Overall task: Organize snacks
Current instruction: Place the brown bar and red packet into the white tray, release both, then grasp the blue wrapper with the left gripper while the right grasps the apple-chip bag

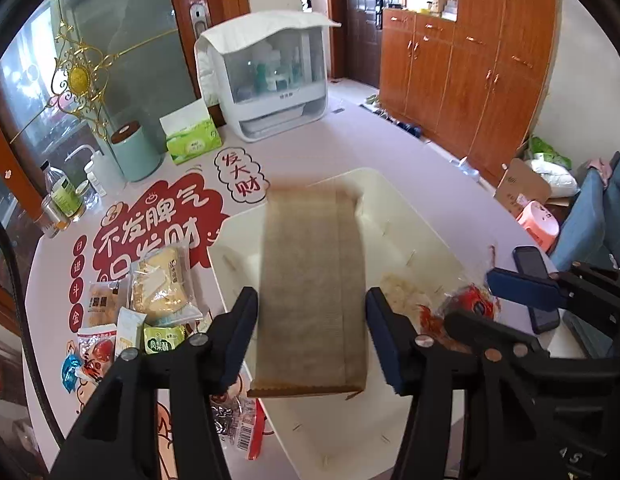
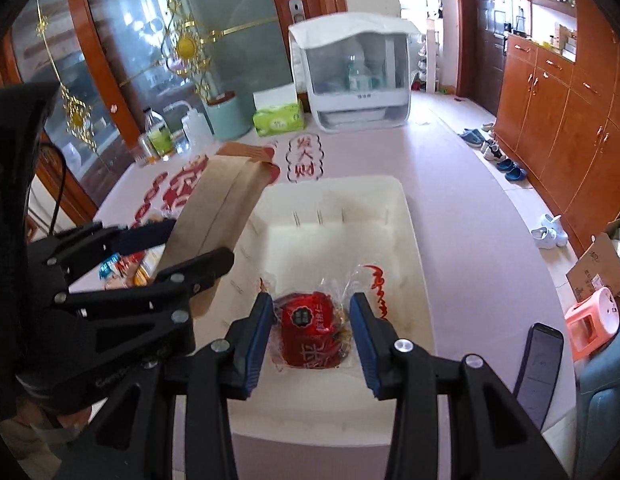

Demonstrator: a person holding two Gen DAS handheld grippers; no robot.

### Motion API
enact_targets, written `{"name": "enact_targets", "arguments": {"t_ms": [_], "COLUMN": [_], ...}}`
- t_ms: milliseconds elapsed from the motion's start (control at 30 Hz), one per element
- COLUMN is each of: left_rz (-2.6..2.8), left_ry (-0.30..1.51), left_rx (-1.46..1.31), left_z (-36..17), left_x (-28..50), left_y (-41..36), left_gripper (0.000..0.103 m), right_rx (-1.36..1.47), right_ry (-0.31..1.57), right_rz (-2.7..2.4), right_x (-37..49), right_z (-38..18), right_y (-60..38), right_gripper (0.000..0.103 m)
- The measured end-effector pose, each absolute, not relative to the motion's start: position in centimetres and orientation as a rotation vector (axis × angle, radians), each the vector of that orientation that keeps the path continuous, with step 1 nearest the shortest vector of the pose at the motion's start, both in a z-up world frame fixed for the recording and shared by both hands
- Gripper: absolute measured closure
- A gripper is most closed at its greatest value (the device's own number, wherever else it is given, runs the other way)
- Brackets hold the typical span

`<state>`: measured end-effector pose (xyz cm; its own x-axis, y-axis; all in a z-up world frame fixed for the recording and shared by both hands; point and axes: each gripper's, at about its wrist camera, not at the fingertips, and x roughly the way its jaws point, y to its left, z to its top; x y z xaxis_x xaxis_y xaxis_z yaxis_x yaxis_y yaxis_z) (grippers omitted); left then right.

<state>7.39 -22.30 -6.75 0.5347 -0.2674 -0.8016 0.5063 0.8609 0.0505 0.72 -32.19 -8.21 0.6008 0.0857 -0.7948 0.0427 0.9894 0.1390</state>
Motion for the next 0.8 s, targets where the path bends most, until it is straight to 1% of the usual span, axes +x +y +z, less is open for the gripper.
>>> {"name": "enact_targets", "arguments": {"t_ms": [33, 67, 100, 200, 333, 800], "left_rz": [-0.45, -0.431, -0.417, -0.4, -0.361, -0.312], "left_ry": [0.905, 0.912, 0.92, 0.963, 0.969, 0.841], "left_rx": [0.293, 0.29, 0.282, 0.244, 0.24, 0.195], "left_z": [-7.0, -7.2, -7.3, -7.7, -7.9, -5.4], "left_x": [7.6, 7.8, 8.0, 8.4, 8.1, 6.1], "left_y": [-22.3, -22.2, -22.0, -21.1, -19.8, -15.7], "left_gripper": [0.033, 0.021, 0.014, 0.013, 0.013, 0.013], "right_rx": [0.148, 0.151, 0.158, 0.169, 0.177, 0.191], "right_ry": [0.944, 0.946, 0.943, 0.938, 0.93, 0.936], "right_rz": [0.031, 0.032, 0.035, 0.049, 0.066, 0.111], "right_x": [0.9, 0.8, 0.7, 0.8, 1.0, 1.2], "right_z": [-8.7, -8.8, -8.9, -9.2, -9.3, -9.2], "right_y": [-32.5, -32.6, -32.8, -33.4, -33.4, -30.9], "right_gripper": [0.059, 0.059, 0.059, 0.058, 0.056, 0.056]}}
